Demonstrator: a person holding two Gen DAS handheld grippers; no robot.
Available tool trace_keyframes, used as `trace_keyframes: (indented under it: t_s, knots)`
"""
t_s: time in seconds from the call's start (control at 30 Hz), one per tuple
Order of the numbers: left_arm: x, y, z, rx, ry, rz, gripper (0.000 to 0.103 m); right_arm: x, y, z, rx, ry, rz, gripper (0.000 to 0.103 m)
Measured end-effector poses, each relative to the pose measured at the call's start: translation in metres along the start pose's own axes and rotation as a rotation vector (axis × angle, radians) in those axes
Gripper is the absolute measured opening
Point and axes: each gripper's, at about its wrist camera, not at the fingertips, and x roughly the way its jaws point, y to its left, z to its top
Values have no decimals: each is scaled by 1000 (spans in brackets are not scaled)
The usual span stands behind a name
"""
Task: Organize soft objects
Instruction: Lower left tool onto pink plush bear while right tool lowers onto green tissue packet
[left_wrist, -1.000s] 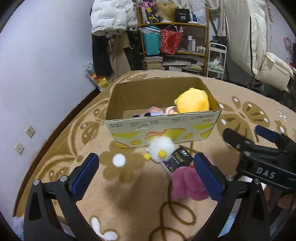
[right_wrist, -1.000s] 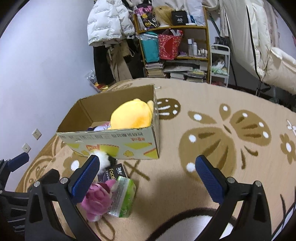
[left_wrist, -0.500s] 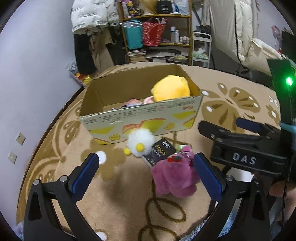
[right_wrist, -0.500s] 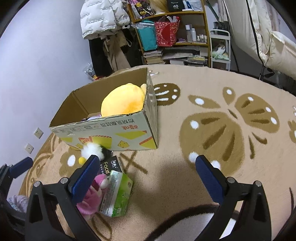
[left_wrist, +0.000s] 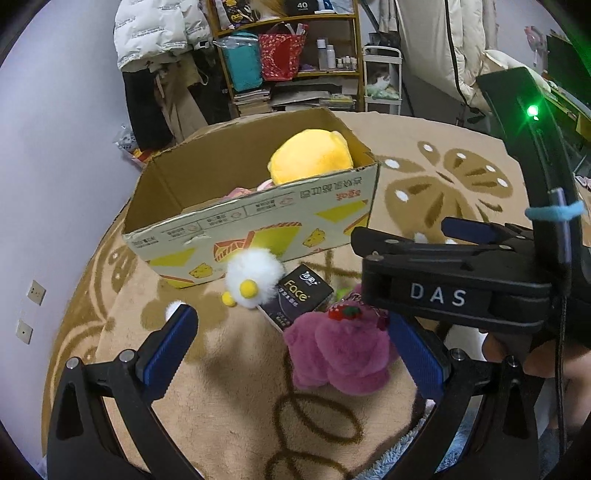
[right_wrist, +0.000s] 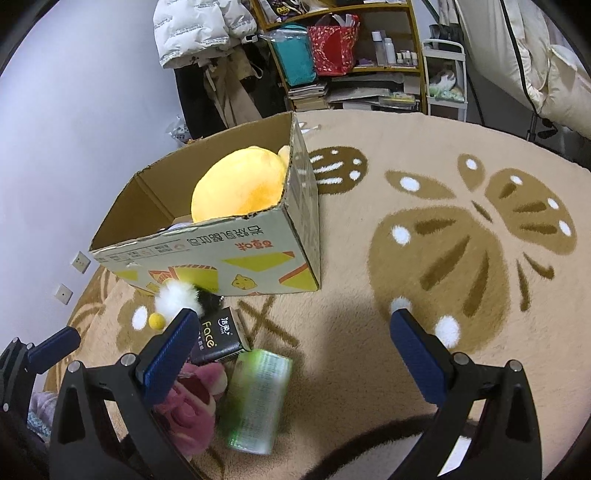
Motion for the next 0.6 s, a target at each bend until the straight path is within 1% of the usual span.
trace_keyframes:
  t_s: [0.13, 0.3, 0.47, 0.6]
  knots:
    - [5, -3, -1, 19, 10, 19, 103, 2, -3, 0, 8, 12, -4, 103]
    - [14, 0, -2, 1, 27, 4, 103, 6, -6, -1, 12, 42, -30, 103]
    - [15, 2, -1, 0, 21, 33, 103, 11, -8, -4, 9, 73, -54, 101]
    - [13, 7, 1, -7, 6, 78, 103, 14, -9, -6, 7, 90, -73, 100]
